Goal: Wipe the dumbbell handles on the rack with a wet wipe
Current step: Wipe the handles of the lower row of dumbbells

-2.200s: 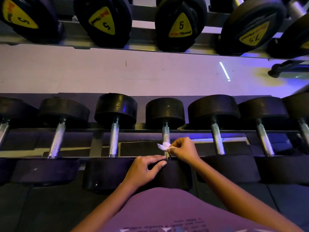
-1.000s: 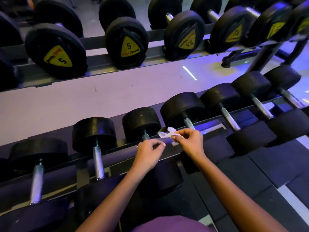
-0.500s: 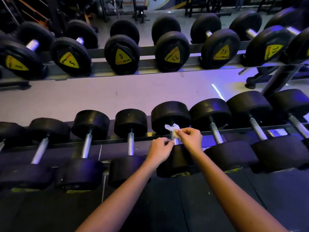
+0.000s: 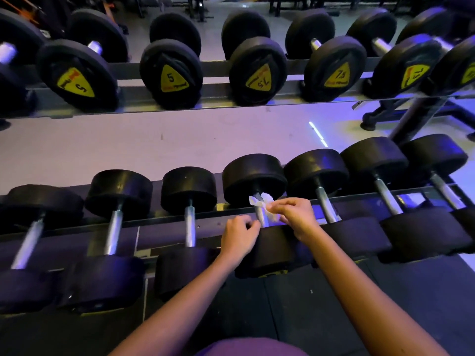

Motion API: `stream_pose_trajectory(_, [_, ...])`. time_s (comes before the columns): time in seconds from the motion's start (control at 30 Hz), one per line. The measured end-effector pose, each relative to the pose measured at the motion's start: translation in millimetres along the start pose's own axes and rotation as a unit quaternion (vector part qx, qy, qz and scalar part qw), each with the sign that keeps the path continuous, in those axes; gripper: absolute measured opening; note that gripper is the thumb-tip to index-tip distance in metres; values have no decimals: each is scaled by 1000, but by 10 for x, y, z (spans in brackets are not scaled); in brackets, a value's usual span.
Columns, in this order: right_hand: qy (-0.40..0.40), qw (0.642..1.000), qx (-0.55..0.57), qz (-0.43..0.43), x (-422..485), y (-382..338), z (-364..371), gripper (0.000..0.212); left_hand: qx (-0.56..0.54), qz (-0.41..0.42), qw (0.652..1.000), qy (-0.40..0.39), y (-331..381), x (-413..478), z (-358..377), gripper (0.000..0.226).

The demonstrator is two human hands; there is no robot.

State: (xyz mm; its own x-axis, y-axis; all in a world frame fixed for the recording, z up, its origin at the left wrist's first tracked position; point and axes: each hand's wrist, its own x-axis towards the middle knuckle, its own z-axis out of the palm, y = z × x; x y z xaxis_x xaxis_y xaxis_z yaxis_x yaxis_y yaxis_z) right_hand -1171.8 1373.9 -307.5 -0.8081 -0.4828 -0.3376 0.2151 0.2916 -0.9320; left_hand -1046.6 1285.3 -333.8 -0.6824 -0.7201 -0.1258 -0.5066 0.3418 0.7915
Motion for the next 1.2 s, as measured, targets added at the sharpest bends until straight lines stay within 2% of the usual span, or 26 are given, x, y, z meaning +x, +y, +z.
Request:
stream_pose_trajectory(0.07, [67,995,-75,-16,65,17,8,14,-7,22,1000,-7,-83,72,11,45])
stream_pose_trajectory(0.13, [92,987,-128,-29,145,29,51,18,-9,33,999,-18,-170,130,18,43])
stream_pose_trajectory(0.2, [69,975,-205,-45,224,19,115,24,-10,37,999,-18,-217,160,28,37])
stream_pose_trajectory(0.3, [11,945,-326,-37,300,30,179,45,-5,36,999,-15,-211,157,37,31])
stream_pose_trajectory(0.33, [-4,930,-367,-29,314,46,186,42,-4,37,999,-11,-199,150,41,31])
stream_pose_trajectory(0.43, [-27,892,-451,-13,323,73,171,10,-4,31,999,11,-179,120,63,32])
stream_pose_trajectory(0.47, [-30,890,-456,-9,313,62,173,5,-3,30,999,18,-172,106,69,33])
stream_pose_trajectory(0.57, [-41,887,-460,-24,305,49,181,7,-1,23,999,36,-134,94,76,35])
stream_pose_trajectory(0.77, [-77,909,-405,-63,327,49,15,4,11,-25,995,97,0,17,131,38])
stream_pose_trajectory(0.93, [-69,935,-324,-123,500,-35,-99,13,9,-42,989,140,72,-17,191,42])
stream_pose_trajectory(1.07, [-141,911,-367,-124,635,7,-37,25,4,-26,987,160,152,-92,249,38])
stream_pose_trajectory(1.2, [-186,895,-391,-108,701,96,-27,23,75,25,991,108,182,-161,431,49])
